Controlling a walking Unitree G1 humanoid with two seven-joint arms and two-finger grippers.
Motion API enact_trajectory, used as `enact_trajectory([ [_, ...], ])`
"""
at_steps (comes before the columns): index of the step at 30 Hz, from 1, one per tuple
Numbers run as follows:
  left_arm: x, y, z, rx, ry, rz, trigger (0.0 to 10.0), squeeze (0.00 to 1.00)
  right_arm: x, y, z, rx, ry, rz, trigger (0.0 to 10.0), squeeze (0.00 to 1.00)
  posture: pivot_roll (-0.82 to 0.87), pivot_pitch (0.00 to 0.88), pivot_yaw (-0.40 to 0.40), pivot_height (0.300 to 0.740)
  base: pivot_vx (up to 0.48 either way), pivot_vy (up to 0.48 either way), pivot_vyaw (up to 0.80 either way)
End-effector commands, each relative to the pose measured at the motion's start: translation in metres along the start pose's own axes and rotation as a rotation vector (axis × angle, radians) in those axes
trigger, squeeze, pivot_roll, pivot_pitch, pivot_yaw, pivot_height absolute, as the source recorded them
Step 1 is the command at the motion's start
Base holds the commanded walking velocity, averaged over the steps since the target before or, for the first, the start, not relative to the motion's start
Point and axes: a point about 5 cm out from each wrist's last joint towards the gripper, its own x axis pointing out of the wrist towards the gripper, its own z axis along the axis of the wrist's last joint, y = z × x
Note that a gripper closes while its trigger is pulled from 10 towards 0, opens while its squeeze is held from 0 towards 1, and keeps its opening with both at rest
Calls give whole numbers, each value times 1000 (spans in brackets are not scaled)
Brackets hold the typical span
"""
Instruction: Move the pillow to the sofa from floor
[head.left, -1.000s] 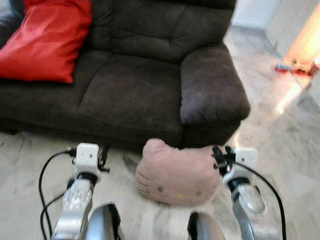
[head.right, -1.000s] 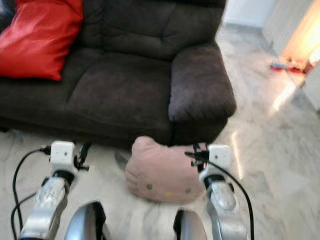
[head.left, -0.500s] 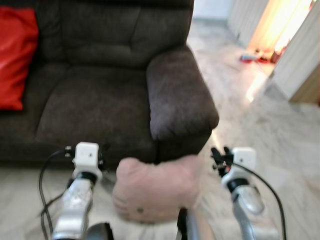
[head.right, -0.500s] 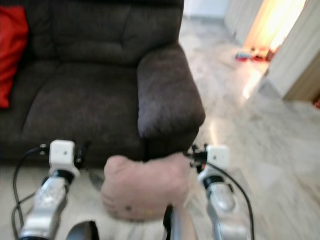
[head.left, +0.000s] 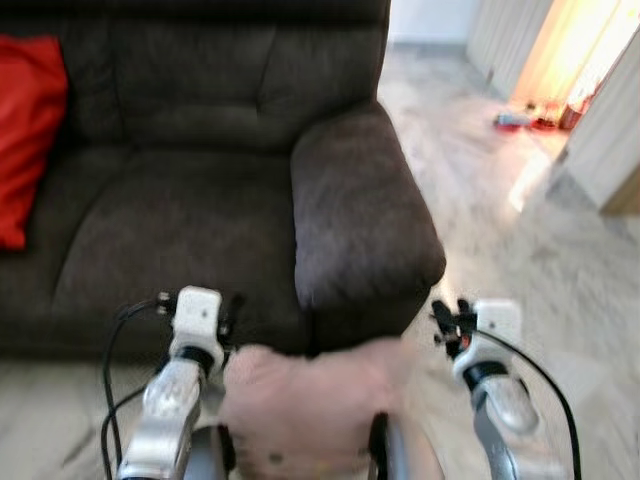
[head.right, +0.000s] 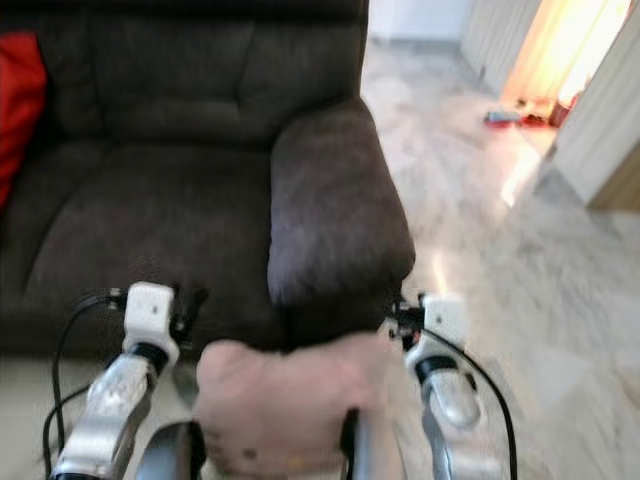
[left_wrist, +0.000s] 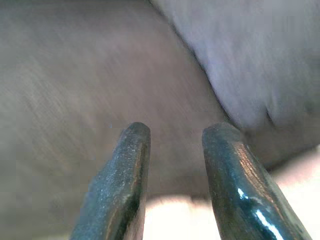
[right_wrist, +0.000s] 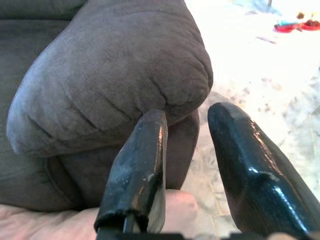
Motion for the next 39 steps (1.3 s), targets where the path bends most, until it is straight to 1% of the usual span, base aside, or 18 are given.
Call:
enact_trajectory([
  [1, -5, -1, -18, -21, 92, -23, 10000, 0, -2, -3, -7, -16, 45, -14, 10000, 0, -11, 0, -73, 519, 0, 0, 0],
  [3, -7, 2, -32, -21, 163, -22, 10000, 0, -1, -4, -8, -14, 55, -19, 10000, 0, -11, 0, -74, 519, 0, 0, 0],
  [4, -7, 2, -32, -21, 163, -22, 10000, 0, -1, -4, -8, -14, 55, -19, 10000, 0, -11, 0, -74, 519, 0, 0, 0],
  [7, -8, 7, -44, -31, 217, -5, 10000, 0, 0, -3, -6, -1, 40, -8, 10000, 0, -19, 0, -75, 519, 0, 0, 0],
  [10, -6, 12, -49, -8, 243, 19, 10000, 0, 2, -2, -7, 2, 32, -1, 10000, 0, -17, 0, -77, 519, 0, 0, 0],
  [15, -1, 20, -45, -5, 228, 105, 10000, 0, 6, -2, 0, 8, 7, -5, 10000, 0, -22, 0, -83, 519, 0, 0, 0],
  [19, 2, 21, -44, -11, 203, 137, 10000, 0, 7, -3, 8, 13, -29, -1, 10000, 0, -24, 0, -88, 519, 0, 0, 0],
  [21, 3, 21, -46, -25, 215, 141, 10000, 0, 7, -3, 11, 3, -34, 3, 10000, 0, -27, 0, -89, 519, 0, 0, 0],
  [23, 3, 20, -52, -66, 249, 145, 10000, 0, 6, -4, 13, 13, -42, 0, 10000, 0, -36, 0, -92, 519, 0, 0, 0],
  [24, 3, 20, -52, -66, 249, 145, 10000, 0, 6, -4, 13, 13, -42, 0, 10000, 0, -36, 0, -92, 519, 0, 0, 0],
  [28, 6, 28, -55, -99, 266, 191, 10000, 0, 6, -6, 29, 38, -92, -10, 10000, 0, -51, 0, -92, 519, 0, 0, 0],
  [30, 7, 31, -55, -90, 277, 208, 10000, 0, 8, -6, 39, 40, -120, -3, 10000, 0, -59, 0, -93, 519, 0, 0, 0],
  [31, 10, 33, -54, -86, 280, 212, 10000, 0, 10, -6, 50, 57, -146, -4, 10000, 0, -64, 0, -96, 519, 0, 0, 0],
  [34, 11, 33, -53, -78, 283, 217, 10000, 0, 10, -5, 58, 68, -166, 2, 10000, 0, -65, 0, -107, 519, 0, 0, 0],
  [35, 14, 34, -53, -106, 292, 228, 10000, 0, 12, -1, 65, 66, -177, 24, 10000, 0, -64, 0, -121, 519, 0, 0, 0],
  [36, 14, 34, -53, -106, 292, 228, 10000, 0, 12, -1, 65, 66, -177, 24, 10000, 0, -64, 0, -121, 519, 0, 0, 0],
  [38, 15, 29, -55, -170, 305, 216, 10000, 0, 11, 2, 68, 53, -176, 42, 10000, 0, -65, 0, -136, 519, 0, 0, 0],
  [39, 15, 29, -55, -170, 305, 216, 10000, 0, 11, 2, 68, 53, -176, 42, 10000, 0, -65, 0, -136, 519, 0, 0, 0],
])
